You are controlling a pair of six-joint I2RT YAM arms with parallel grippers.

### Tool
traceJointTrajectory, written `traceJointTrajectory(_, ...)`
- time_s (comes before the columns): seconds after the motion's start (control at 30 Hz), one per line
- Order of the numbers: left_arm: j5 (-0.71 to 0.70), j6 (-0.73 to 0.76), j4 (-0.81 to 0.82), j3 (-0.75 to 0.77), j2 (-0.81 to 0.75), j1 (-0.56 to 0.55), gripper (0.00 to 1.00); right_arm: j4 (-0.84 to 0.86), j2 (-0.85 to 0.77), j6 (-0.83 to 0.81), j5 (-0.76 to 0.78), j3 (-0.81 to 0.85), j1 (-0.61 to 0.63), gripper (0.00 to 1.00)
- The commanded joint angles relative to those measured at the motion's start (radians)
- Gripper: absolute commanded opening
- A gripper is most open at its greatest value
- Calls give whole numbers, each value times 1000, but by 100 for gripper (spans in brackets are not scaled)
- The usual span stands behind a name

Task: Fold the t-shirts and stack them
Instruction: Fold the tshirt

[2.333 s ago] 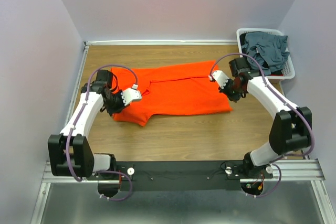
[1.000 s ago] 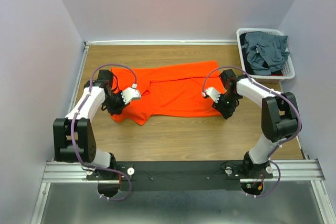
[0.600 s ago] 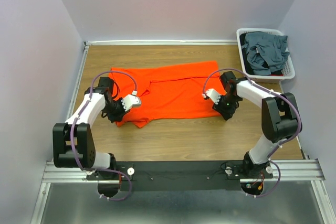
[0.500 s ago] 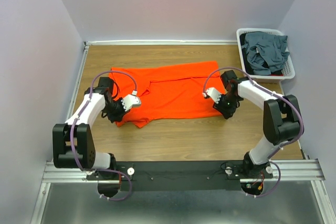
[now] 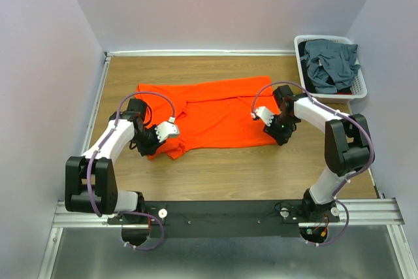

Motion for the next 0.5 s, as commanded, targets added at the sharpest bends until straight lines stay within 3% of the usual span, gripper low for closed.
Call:
traceJointTrajectory(0.0, -7, 8, -26, 7, -46, -4, 30, 43, 24, -12, 25, -23, 8, 40)
traceJointTrajectory(0.1, -7, 9, -44, 10, -64, -4, 38, 49, 19, -14, 22, -47, 8, 33)
traceJointTrajectory(0.13, -5, 11, -56, 18, -69, -4, 39, 52, 13, -14, 25, -55, 8, 22)
traceJointTrajectory(0.2, 4, 11, -75, 30, -85, -4, 42, 59, 7, -14, 32, -69, 8, 10)
traceJointTrajectory(0.3, 28, 5, -99, 70, -90, -5, 44, 56, -4, -9, 30, -70, 8, 2)
traceJointTrajectory(0.47, 47, -15, -104, 87, -72, -27, 45, 56, -11, -5, 27, -60, 8, 1)
